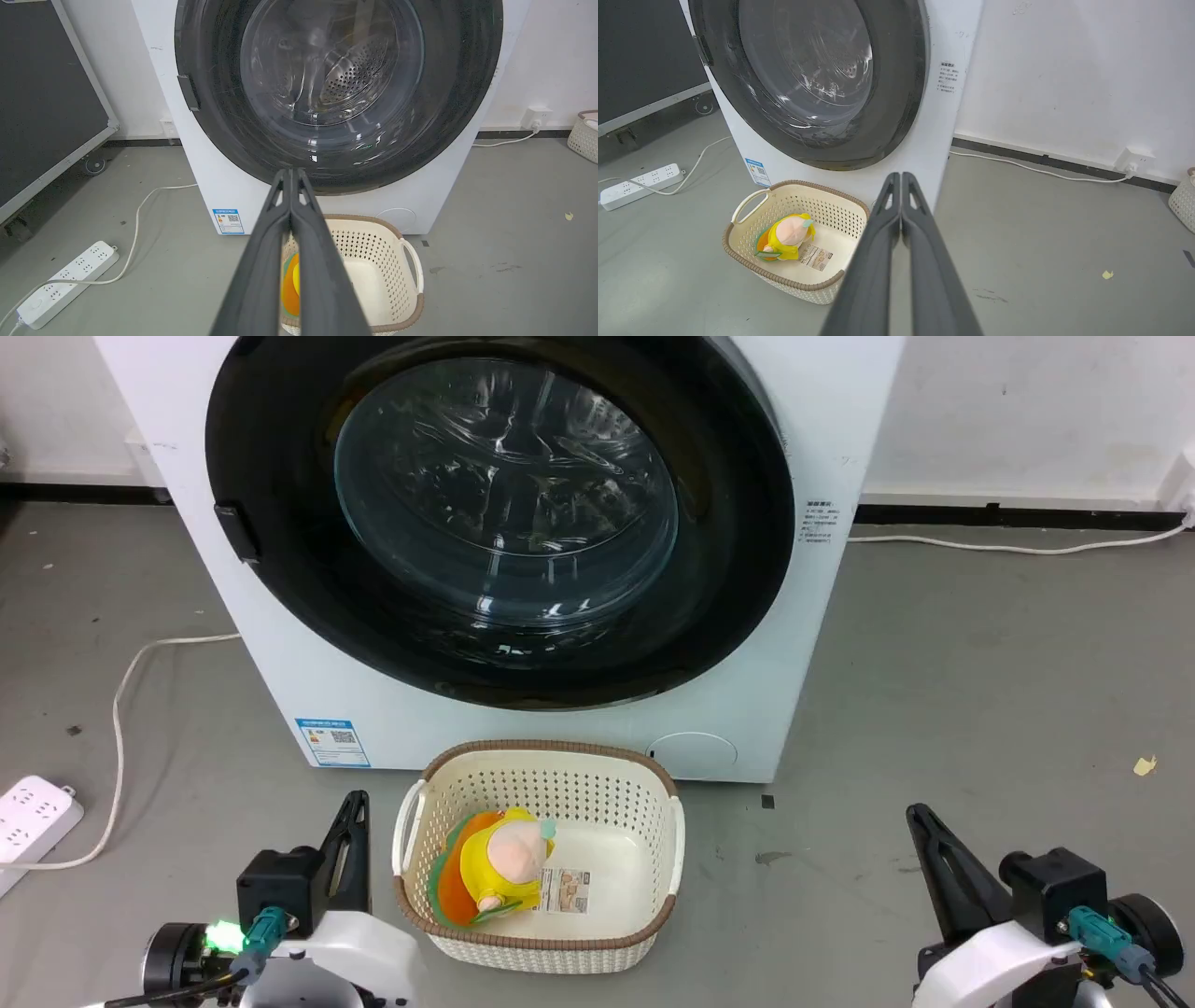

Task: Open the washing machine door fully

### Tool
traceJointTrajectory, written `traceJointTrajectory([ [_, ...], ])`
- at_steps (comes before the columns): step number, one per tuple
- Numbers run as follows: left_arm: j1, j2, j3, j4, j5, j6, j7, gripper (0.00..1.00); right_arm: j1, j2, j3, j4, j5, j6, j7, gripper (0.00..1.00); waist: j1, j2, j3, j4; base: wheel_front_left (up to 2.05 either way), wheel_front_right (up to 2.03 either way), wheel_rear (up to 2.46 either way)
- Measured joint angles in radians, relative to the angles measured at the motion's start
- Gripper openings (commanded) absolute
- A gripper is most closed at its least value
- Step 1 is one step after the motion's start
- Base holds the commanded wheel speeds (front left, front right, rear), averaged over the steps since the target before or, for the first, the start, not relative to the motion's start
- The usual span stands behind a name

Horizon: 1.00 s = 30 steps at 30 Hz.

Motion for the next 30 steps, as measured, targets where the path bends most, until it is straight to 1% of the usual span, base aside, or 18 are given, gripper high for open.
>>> traceJointTrajectory([
  [30, 0.0, 0.0, 0.0, 0.0, 0.0, 0.0, 0.0, 0.0, 0.0, 0.0, 0.0, 0.0, 0.0, 0.0, 0.0, 0.0, 0.0001, -0.0001, 0.0, 0.0, 0.0, 0.0, 0.0],
])
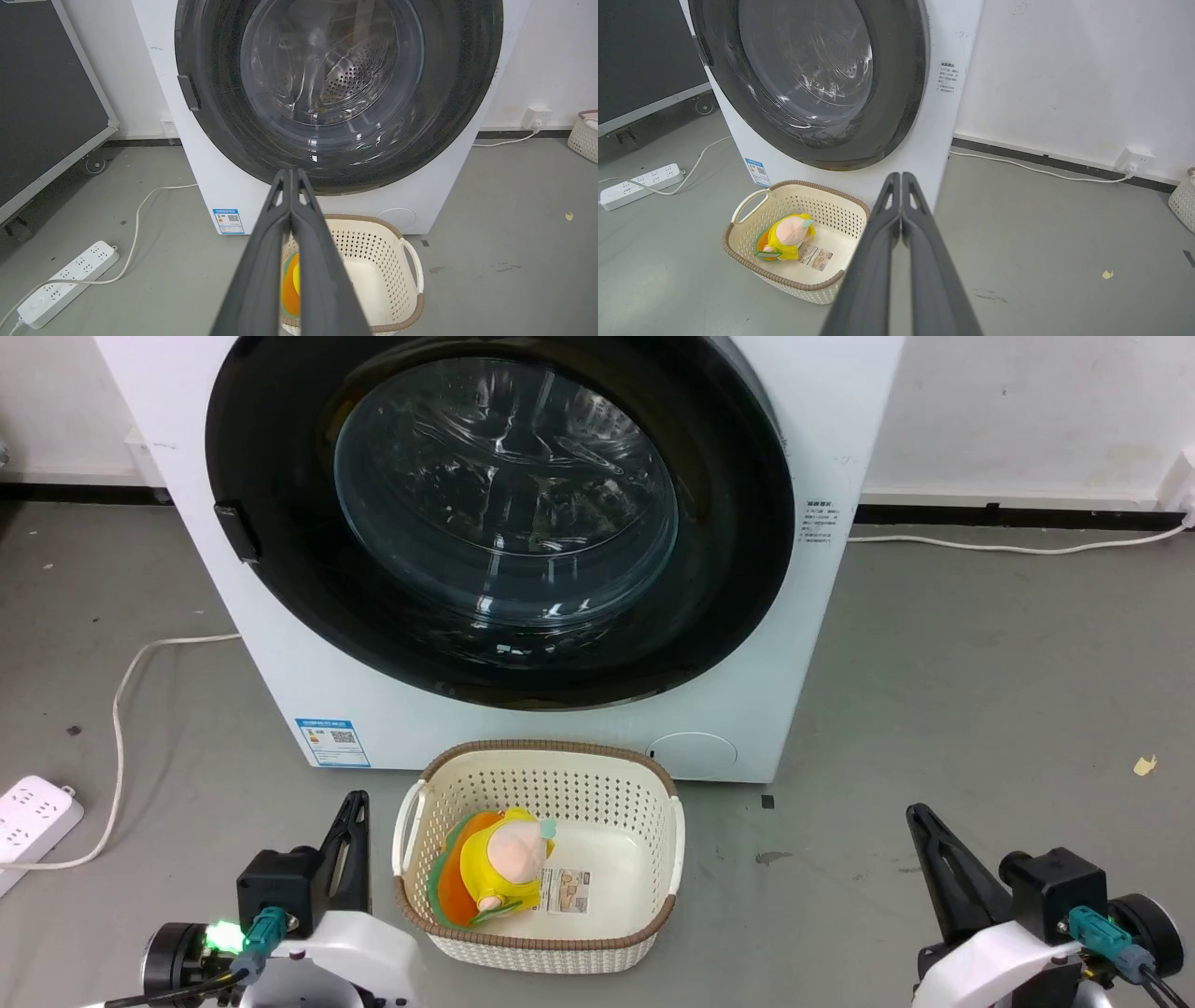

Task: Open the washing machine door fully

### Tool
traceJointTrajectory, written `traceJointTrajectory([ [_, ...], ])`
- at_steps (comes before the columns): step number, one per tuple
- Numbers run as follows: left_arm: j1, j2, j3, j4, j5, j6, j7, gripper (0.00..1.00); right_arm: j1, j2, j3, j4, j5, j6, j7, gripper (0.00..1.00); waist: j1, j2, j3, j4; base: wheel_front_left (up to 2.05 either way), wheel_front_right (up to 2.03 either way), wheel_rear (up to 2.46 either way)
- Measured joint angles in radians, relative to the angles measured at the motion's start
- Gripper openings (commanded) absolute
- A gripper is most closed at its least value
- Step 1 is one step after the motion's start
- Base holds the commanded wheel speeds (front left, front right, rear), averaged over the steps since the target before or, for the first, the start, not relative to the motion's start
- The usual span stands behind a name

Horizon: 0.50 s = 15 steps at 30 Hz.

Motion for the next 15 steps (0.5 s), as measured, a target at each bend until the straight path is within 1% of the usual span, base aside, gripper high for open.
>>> traceJointTrajectory([
  [15, 0.0, 0.0, 0.0, 0.0, 0.0, 0.0, 0.0, 0.0, 0.0, 0.0, 0.0, 0.0, 0.0, 0.0, 0.0, 0.0, 0.0, 0.0001, 0.0, 0.0, 0.0, 0.0, 0.0],
])
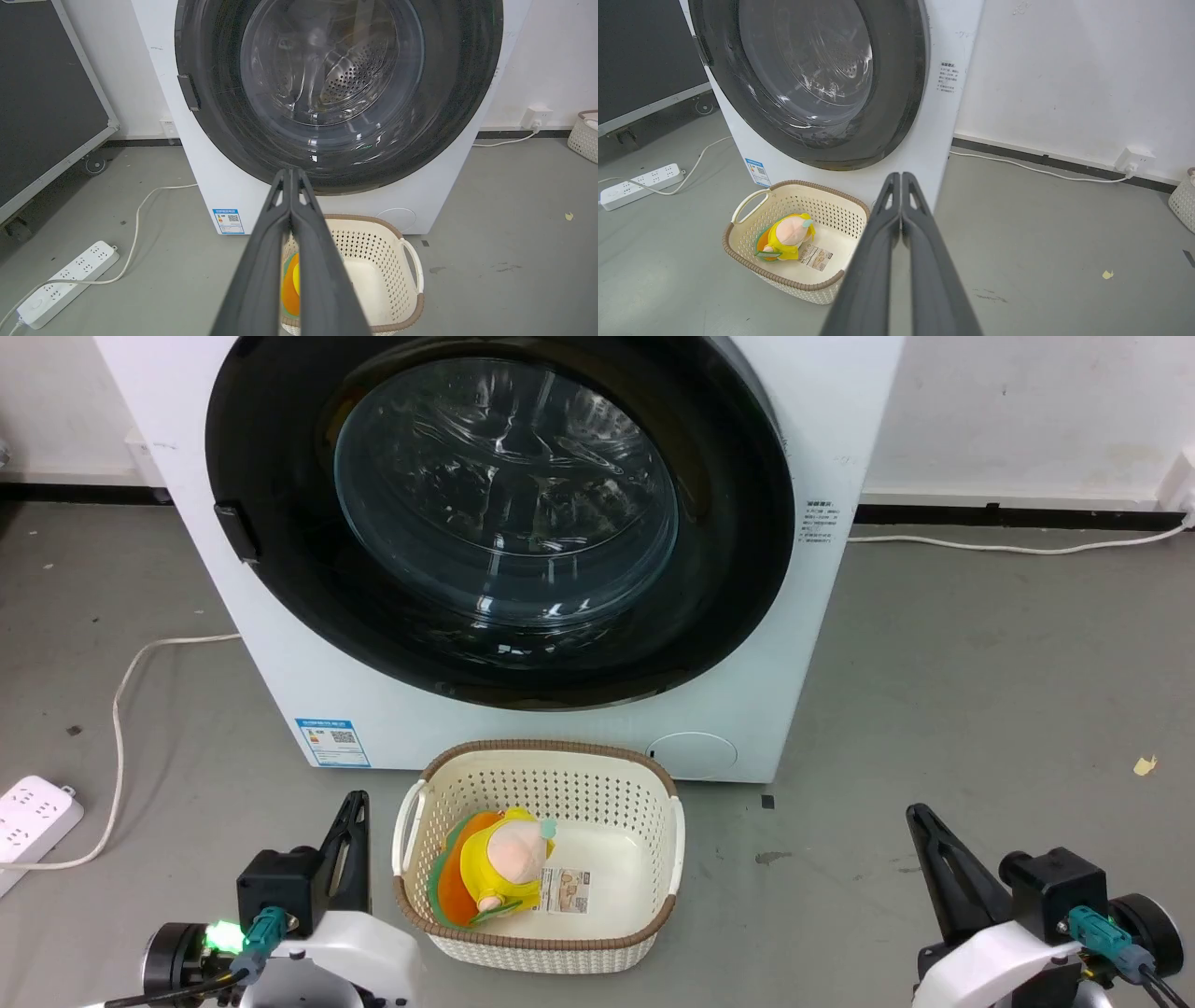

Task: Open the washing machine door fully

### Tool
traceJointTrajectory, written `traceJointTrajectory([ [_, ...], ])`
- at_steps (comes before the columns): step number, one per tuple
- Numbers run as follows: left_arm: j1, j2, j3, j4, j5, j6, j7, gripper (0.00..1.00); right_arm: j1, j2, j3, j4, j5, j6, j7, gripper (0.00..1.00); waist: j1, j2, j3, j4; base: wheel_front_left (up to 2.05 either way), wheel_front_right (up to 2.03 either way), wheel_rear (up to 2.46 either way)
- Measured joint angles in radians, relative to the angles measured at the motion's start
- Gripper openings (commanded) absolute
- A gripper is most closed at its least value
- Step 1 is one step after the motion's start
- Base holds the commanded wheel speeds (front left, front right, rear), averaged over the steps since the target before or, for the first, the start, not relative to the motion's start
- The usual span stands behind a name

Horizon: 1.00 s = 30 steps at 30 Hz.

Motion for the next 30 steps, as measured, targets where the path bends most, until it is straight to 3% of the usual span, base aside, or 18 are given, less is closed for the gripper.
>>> traceJointTrajectory([
  [30, 0.0, 0.0, 0.0, 0.0, 0.0, 0.0, 0.0, 0.0, 0.0, 0.0, 0.0, 0.0, 0.0, 0.0, 0.0, 0.0, 0.0, 0.0, 0.0, 0.0, 0.0, 0.0, 0.0],
])
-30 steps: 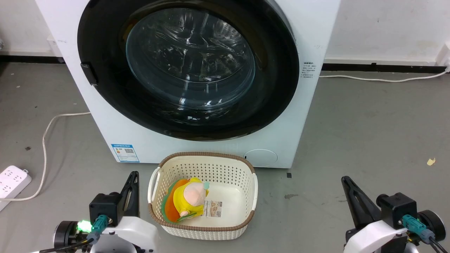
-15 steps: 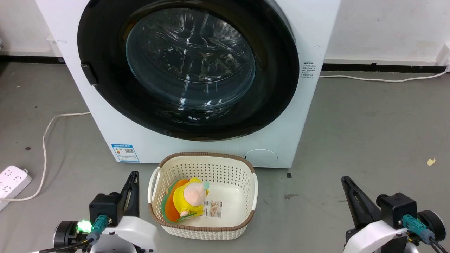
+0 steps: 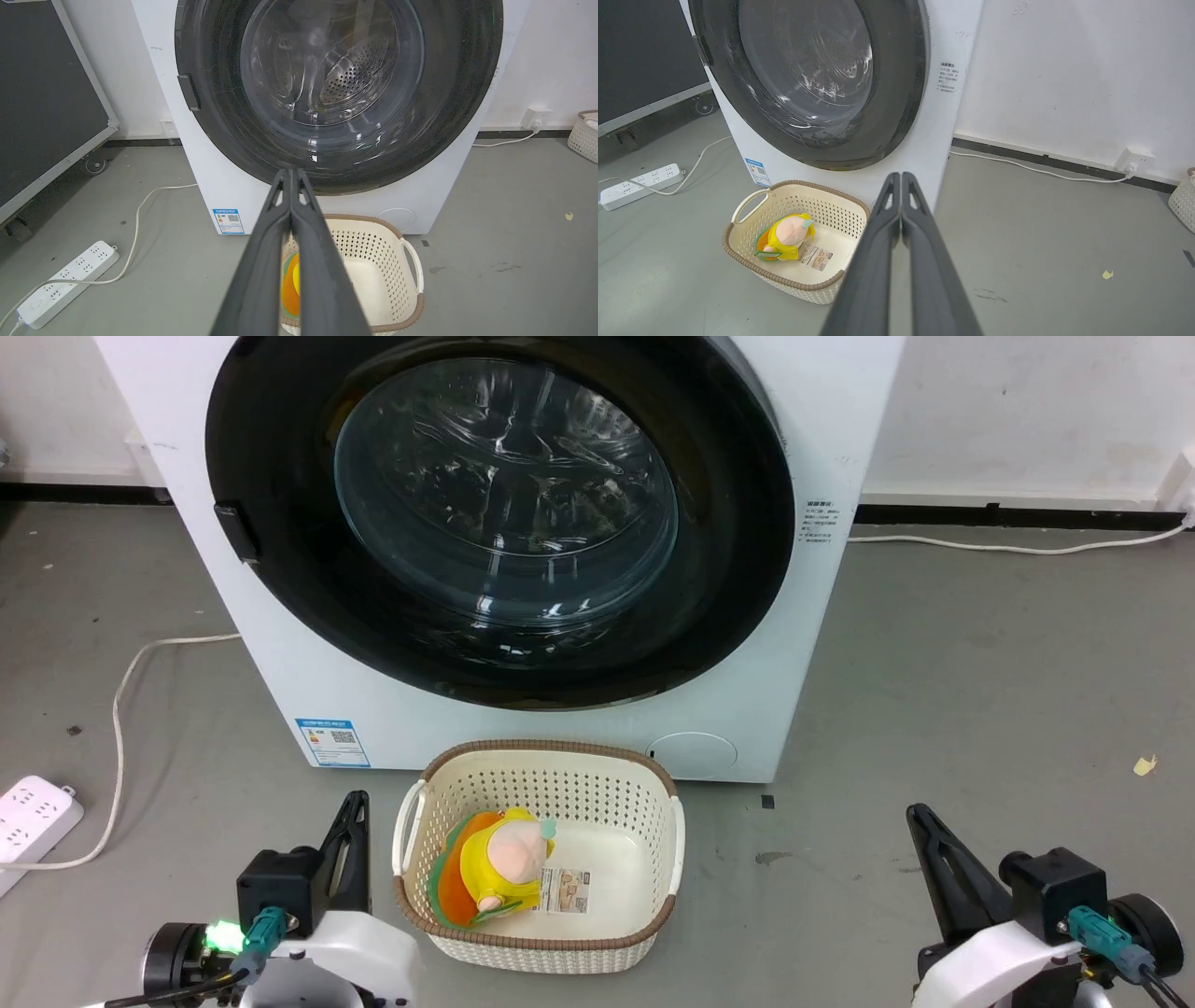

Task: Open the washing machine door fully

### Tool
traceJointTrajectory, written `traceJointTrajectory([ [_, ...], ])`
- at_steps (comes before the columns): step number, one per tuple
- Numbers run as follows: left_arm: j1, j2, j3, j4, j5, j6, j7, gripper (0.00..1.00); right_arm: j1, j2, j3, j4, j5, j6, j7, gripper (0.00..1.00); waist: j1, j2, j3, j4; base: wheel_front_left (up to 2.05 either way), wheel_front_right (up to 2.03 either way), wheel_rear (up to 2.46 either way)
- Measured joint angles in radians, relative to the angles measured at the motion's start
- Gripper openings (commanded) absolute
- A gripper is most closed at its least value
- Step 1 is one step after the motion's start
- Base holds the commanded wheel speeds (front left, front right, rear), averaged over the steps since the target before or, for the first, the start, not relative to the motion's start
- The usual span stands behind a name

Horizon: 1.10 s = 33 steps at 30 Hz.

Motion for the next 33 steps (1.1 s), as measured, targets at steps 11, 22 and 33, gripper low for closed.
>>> traceJointTrajectory([
  [11, 0.0, 0.0, 0.0, 0.0, 0.0, 0.0, 0.0, 0.0, 0.0, 0.0, 0.0, 0.0, 0.0, 0.0, 0.0, 0.0, 0.0, 0.0, 0.0, 0.0, 0.0, 0.0, 0.0],
  [22, 0.0, 0.0, 0.0, 0.0, 0.0, 0.0, 0.0, 0.0, 0.0, 0.0, 0.0, 0.0, 0.0, 0.0, 0.0, 0.0, 0.0, 0.0, 0.0, 0.0, 0.0, 0.0, 0.0],
  [33, 0.0, 0.0, -0.001, 0.0, 0.0, 0.0, 0.0, 0.0, 0.0, 0.0, 0.0, 0.0, 0.0, 0.0, 0.0, 0.0, 0.0, 0.0, 0.0, 0.0, 0.0, 0.0, 0.0],
])
